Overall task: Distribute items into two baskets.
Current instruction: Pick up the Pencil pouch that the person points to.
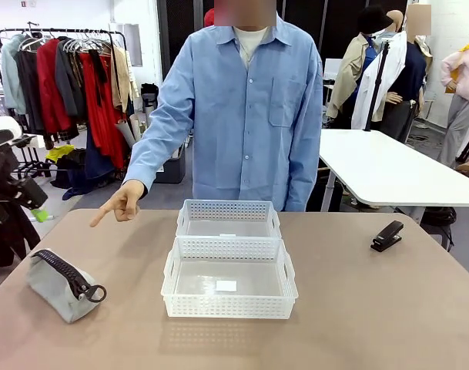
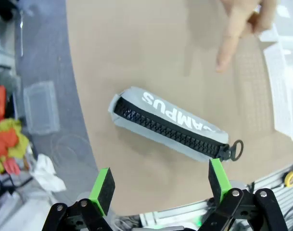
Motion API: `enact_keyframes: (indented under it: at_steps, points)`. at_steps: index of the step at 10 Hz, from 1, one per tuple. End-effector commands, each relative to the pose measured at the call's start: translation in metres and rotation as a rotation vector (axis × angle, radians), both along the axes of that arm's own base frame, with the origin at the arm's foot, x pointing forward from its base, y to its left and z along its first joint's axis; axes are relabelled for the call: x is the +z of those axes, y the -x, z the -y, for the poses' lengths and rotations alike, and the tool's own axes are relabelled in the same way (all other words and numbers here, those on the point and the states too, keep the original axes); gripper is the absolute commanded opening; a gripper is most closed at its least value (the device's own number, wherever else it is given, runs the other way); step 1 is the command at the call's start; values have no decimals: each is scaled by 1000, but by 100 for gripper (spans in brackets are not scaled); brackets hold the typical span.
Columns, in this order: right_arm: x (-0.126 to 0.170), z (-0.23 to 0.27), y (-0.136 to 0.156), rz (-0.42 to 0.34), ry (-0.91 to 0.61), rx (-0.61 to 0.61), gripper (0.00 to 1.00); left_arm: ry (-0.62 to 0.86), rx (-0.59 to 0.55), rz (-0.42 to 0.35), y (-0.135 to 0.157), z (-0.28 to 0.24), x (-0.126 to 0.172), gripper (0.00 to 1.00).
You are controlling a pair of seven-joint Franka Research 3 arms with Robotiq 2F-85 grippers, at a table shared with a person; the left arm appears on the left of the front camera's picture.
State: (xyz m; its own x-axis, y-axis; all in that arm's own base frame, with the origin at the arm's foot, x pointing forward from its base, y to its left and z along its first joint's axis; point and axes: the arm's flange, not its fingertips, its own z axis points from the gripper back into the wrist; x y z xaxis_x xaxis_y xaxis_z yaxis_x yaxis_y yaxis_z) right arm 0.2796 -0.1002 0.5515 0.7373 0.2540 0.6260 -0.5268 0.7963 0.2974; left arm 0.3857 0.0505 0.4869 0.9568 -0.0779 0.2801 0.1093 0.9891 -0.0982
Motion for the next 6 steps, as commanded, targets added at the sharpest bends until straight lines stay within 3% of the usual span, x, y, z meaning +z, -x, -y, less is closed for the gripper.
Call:
enact_keyframes:
  at_steps: [1, 6]
  points:
    - [1, 0, 1, 4, -9, 4, 100, -4, 168, -35, -10, 9, -5, 100]
    - [1, 0, 1, 4, -9, 4, 100, -22, 437, -135, -33, 30, -41, 100]
